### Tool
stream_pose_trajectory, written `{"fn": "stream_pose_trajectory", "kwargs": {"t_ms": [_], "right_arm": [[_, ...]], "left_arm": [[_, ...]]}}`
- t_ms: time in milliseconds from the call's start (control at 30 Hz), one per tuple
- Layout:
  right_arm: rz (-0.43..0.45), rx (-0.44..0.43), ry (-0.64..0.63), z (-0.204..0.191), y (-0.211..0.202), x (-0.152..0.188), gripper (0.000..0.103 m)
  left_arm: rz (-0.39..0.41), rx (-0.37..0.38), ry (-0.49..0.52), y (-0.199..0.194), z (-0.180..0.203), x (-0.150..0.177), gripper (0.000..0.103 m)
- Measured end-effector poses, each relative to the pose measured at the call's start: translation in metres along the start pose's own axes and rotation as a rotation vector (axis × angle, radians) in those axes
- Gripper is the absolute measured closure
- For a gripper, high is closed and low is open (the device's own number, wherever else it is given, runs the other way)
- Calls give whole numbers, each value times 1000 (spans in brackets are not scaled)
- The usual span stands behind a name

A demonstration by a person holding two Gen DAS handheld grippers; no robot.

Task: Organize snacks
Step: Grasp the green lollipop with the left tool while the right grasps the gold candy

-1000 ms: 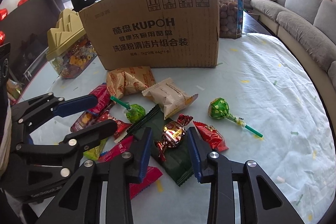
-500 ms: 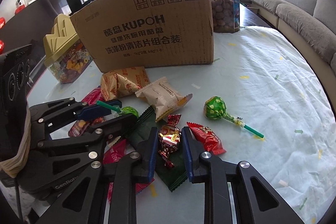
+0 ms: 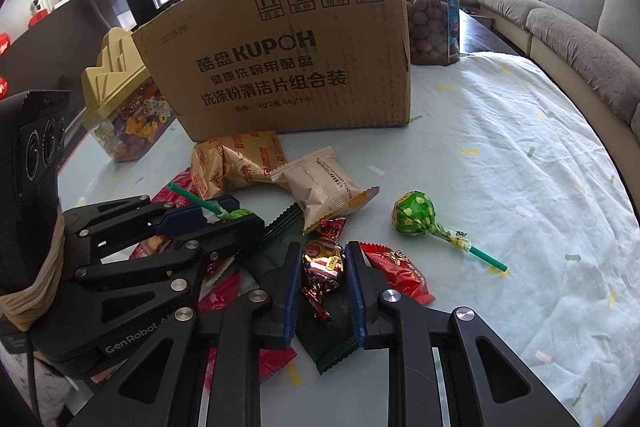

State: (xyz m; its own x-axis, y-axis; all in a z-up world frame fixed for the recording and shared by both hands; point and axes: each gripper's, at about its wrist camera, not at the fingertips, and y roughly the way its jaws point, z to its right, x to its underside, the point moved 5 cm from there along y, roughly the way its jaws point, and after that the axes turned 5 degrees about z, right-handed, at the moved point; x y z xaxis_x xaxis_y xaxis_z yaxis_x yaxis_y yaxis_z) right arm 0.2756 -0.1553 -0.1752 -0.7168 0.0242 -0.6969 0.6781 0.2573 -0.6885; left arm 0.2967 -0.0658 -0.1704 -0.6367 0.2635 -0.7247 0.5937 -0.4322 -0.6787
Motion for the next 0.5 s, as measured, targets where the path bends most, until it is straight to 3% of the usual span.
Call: {"fn": "stream_pose_trajectory", "kwargs": {"t_ms": [500], "right_arm": [[41, -21, -1, -11, -26, -11, 81]], "left_arm": [[71, -150, -53, -57, -2, -15, 79]]}}
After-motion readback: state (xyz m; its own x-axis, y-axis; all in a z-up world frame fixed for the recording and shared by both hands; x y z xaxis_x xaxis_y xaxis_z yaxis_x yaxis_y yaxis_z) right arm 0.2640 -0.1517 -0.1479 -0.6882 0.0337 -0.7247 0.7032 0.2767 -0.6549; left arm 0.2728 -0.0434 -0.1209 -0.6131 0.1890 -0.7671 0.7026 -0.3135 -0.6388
